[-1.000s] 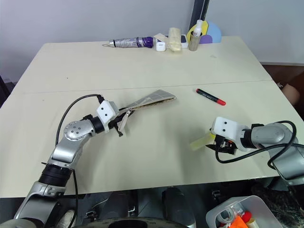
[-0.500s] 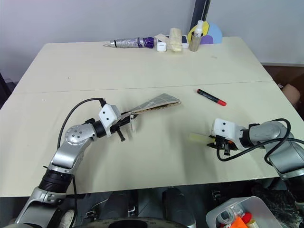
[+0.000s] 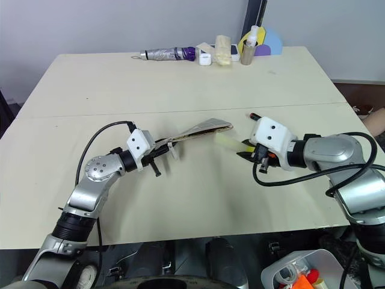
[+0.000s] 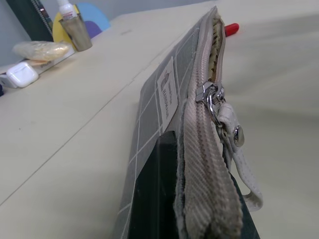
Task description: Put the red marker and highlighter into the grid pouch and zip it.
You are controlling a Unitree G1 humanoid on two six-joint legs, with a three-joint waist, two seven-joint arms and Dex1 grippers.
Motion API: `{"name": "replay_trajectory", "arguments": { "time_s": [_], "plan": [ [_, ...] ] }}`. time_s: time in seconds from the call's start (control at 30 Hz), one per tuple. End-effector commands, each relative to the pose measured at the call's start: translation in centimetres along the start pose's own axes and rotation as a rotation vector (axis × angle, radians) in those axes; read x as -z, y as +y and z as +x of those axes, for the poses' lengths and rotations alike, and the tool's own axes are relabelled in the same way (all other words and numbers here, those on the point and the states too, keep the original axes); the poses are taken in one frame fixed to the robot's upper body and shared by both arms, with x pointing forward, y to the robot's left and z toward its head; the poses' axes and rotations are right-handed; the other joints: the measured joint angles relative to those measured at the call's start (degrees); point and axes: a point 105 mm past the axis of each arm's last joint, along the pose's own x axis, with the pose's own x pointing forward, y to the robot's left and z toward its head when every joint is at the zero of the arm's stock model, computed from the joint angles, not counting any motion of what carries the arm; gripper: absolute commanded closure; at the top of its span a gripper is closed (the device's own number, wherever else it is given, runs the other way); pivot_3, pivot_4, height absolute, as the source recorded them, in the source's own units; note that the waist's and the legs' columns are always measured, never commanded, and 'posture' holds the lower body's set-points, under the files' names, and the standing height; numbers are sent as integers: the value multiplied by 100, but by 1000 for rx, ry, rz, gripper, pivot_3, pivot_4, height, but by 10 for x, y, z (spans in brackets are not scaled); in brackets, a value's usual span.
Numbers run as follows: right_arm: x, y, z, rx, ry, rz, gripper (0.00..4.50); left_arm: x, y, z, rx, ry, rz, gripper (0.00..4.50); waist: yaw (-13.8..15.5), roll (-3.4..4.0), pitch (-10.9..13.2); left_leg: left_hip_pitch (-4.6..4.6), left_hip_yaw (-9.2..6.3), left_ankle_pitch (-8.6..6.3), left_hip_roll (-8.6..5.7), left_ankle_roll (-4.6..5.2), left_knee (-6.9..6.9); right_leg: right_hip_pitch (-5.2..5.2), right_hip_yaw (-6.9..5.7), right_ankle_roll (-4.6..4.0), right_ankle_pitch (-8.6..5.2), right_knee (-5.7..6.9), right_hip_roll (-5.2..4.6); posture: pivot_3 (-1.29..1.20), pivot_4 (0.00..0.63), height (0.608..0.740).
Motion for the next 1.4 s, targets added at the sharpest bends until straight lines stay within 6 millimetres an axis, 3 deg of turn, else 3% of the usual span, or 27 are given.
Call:
{"name": "replay_trajectory", "arguments": {
  "time_s": [0.03, 0.8, 0.93, 1.2, 1.4],
  "plan": [
    [-6, -9, 0, 51, 5, 3, 3656, -12, 0, 3, 8, -52, 18, 4500, -9, 0, 0, 0, 0, 0, 0, 0, 0, -1, 0, 0, 0, 0, 0, 0, 150, 740],
    [13, -19, 14, 59, 85, 74, 3656, -10, -13, 0, 56, -34, 97, 4500, -22, 1, 0, -4, 2, 0, 2, 0, -5, -11, 2, -1, 0, 0, 3, 0, 150, 740],
    [17, -16, 16, 43, 117, 71, 3656, -10, -14, 0, 67, -37, 128, 4500, -22, 1, 0, -5, 2, 0, 2, 0, -5, -12, 2, -1, 0, 0, 2, 0, 150, 740],
    [30, -2, 25, -29, 240, 24, 3656, -13, -27, 0, 187, -37, 352, 4500, -23, 1, 0, -8, 4, 0, 2, 0, -7, -18, 3, -2, 0, 0, 0, 0, 150, 740],
    [15, 12, 42, -90, 215, 11, 3656, -9, -40, 2, 283, -39, 445, 4500, -34, 2, 1, -10, 5, 0, 3, 1, -8, -24, 4, -3, 0, 2, 1, 0, 150, 740]
  ]
}}
